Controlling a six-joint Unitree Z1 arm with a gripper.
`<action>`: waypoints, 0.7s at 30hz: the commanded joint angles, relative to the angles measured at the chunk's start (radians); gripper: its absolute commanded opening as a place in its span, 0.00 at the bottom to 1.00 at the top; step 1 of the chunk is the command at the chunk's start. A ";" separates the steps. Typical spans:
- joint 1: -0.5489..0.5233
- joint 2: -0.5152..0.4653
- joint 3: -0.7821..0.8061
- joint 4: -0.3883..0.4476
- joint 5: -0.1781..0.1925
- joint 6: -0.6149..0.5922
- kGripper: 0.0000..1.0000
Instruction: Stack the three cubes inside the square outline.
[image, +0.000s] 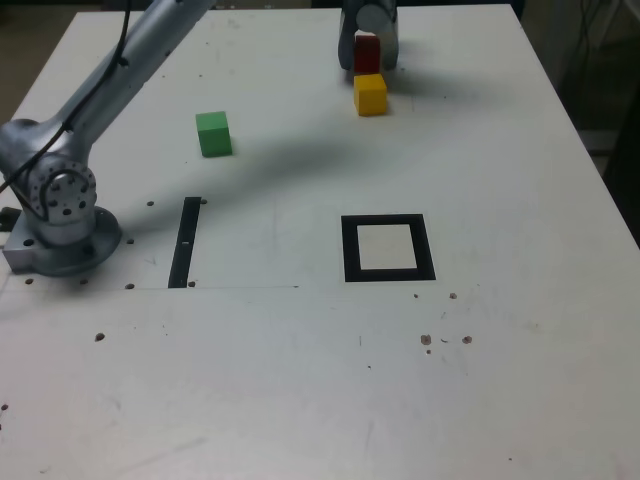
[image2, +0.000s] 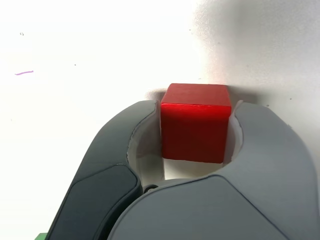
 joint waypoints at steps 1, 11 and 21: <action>-0.001 0.004 -0.002 0.009 -0.005 0.007 0.33; -0.012 -0.032 -0.015 0.031 -0.020 0.010 0.24; -0.065 -0.216 0.004 0.053 -0.031 0.003 0.22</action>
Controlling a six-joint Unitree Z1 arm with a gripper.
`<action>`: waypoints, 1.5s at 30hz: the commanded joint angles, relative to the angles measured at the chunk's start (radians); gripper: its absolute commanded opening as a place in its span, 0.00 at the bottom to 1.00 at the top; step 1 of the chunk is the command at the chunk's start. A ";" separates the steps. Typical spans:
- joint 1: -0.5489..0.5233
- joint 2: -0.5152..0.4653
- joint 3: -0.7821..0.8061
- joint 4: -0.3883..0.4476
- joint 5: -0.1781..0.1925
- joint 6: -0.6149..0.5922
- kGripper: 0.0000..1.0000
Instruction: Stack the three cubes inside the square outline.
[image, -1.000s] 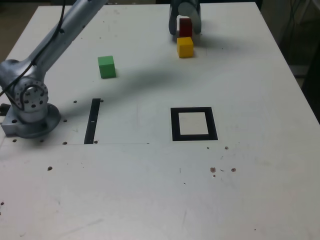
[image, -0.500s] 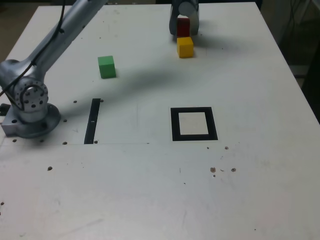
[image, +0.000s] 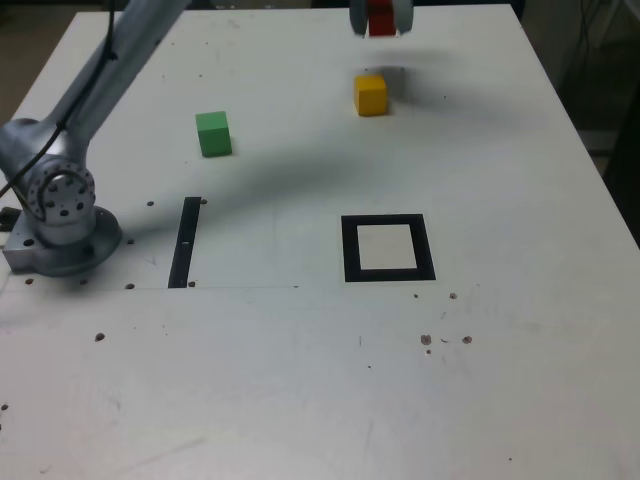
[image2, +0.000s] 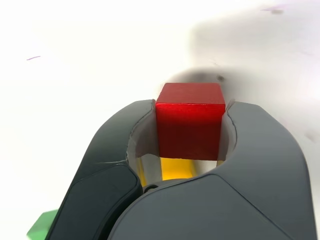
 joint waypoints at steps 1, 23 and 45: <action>-0.023 -0.070 0.045 0.014 0.014 -0.009 0.23; -0.613 -0.505 0.831 -0.084 -0.031 -0.578 0.23; -0.790 -0.448 1.075 -0.424 -0.145 -0.903 0.22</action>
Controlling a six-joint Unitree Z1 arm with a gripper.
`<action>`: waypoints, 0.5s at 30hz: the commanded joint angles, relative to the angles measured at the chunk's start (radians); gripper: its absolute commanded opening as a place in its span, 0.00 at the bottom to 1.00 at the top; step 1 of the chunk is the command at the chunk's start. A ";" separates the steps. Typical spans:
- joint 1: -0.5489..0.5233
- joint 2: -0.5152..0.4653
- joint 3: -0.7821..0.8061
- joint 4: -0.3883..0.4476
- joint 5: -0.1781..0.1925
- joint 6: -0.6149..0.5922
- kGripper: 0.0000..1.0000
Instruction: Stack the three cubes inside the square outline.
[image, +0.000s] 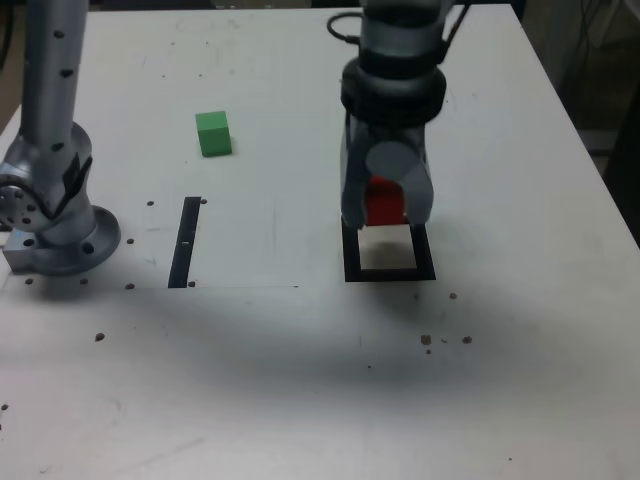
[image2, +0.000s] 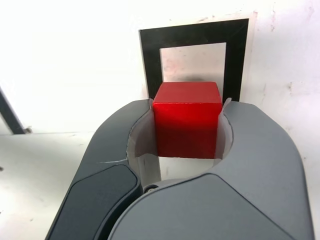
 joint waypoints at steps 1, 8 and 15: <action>-0.001 0.015 0.006 -0.008 0.004 -0.003 0.22; -0.005 0.053 0.026 -0.036 0.009 -0.003 0.22; -0.024 0.071 0.069 -0.094 0.016 -0.019 0.23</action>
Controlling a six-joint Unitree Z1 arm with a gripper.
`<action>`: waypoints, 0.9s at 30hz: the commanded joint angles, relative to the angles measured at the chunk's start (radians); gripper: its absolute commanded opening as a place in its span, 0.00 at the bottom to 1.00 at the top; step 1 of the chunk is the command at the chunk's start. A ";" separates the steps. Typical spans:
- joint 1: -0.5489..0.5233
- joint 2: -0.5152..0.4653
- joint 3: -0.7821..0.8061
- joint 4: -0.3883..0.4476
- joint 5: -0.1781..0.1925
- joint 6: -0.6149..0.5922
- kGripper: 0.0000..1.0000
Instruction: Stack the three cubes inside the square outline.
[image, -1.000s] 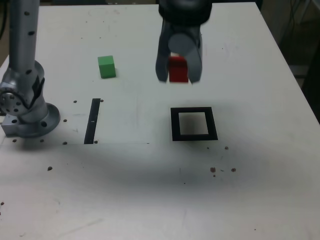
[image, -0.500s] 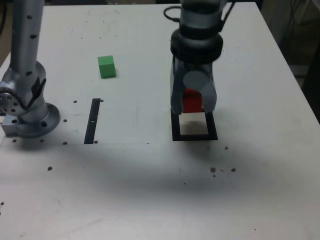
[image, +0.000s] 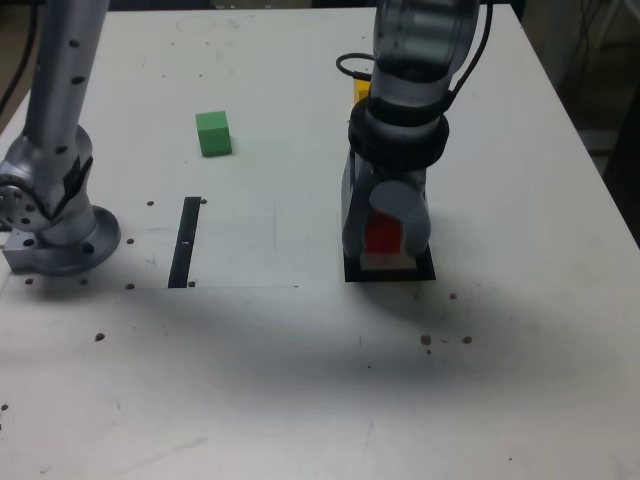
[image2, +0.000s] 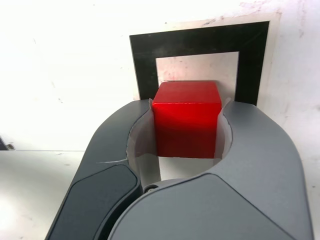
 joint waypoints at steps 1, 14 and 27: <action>-0.008 0.006 0.019 -0.024 0.005 -0.008 0.24; -0.011 0.018 0.024 -0.036 0.011 -0.002 0.89; 0.006 -0.056 -0.075 0.115 0.071 0.034 1.00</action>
